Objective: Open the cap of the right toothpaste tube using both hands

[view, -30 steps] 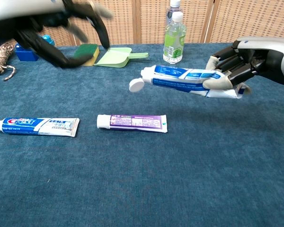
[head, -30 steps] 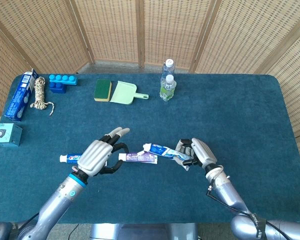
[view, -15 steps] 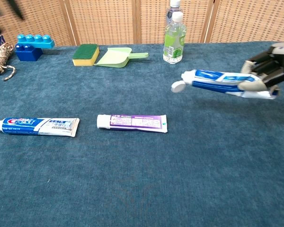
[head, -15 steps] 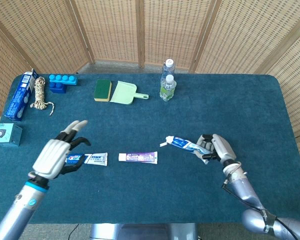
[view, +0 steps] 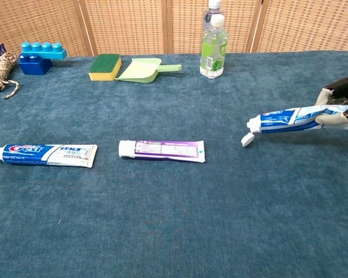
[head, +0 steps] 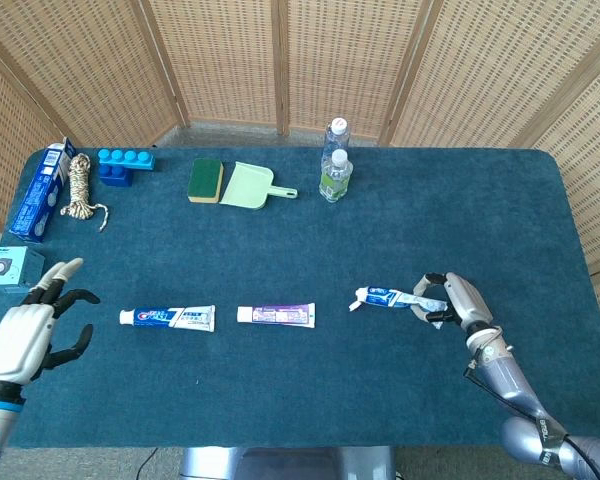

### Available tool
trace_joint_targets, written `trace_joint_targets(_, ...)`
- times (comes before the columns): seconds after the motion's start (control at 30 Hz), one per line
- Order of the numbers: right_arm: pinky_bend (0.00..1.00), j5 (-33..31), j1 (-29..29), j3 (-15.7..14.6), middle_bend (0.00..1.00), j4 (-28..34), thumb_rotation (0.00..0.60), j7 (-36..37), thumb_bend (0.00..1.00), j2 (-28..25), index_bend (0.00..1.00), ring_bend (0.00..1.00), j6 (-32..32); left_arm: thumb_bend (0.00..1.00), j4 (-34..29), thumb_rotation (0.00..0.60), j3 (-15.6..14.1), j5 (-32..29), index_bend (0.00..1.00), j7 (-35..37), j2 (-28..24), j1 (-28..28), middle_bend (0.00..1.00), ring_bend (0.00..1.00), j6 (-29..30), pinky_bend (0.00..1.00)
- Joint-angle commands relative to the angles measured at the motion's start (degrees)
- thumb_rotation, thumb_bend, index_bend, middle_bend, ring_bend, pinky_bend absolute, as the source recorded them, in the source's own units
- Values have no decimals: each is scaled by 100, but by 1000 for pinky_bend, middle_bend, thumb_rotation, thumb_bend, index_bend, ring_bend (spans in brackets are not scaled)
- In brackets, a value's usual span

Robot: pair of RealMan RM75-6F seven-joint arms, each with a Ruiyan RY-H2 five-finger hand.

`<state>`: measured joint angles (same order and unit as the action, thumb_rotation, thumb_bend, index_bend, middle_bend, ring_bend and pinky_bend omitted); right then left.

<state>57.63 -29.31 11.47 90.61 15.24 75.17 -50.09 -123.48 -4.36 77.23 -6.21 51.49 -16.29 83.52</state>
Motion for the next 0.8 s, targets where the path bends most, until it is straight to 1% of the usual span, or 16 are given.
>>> trace_joint_targets(0.03, 100, 133, 75, 29, 261, -38, 564, 128, 387, 5, 338, 121, -81, 418, 93, 600, 25, 21, 337, 44, -22, 114, 73, 0, 62, 128)
trace_joint_targets(0.13, 90, 247, 111, 46, 213, -76, 513, 178, 360, -30, 259, 74, -126, 419, 149, 600, 55, 42, 326, 60, -21, 210, 72, 0, 100, 118)
trace_joint_targets(0.23, 85, 313, 139, 69, 183, -83, 473, 250, 307, -49, 222, 28, -146, 419, 189, 600, 83, 66, 302, 53, -11, 283, 71, 0, 123, 106)
trace_joint_targets(0.37, 85, 466, 234, 94, 154, -79, 455, 312, 236, -62, 195, 0, -344, 418, 243, 600, 123, 130, 271, 8, 9, 411, 70, 0, 227, 92)
trace_joint_targets(0.47, 85, 739, 409, 89, 151, 20, 454, 293, 206, -88, 192, 0, -790, 411, 393, 600, 119, 256, 252, -134, 89, 569, 71, 0, 417, 69)
trace_joint_targets(0.53, 85, 1004, 535, 48, 151, 83, 454, 100, 191, -68, 193, 0, -1218, 406, 524, 600, 106, 324, 249, -218, 173, 679, 73, 0, 524, 48)
trace_joint_targets(0.63, 88, 1302, 686, -70, 152, 194, 465, -394, 173, -59, 196, 0, -1716, 405, 718, 600, 75, 404, 245, -306, 282, 822, 75, 0, 639, 31)
trace_joint_targets(0.7, 88, 1599, 826, -227, 153, 266, 471, -1048, 165, -54, 199, 0, -2175, 405, 900, 600, 55, 435, 242, -371, 388, 962, 76, 0, 757, 26)
trace_joint_targets(0.8, 88, 1850, 985, -379, 153, 386, 486, -1715, 164, -55, 207, 0, -2596, 405, 1094, 600, 45, 466, 237, -408, 500, 1106, 77, 0, 877, 22)
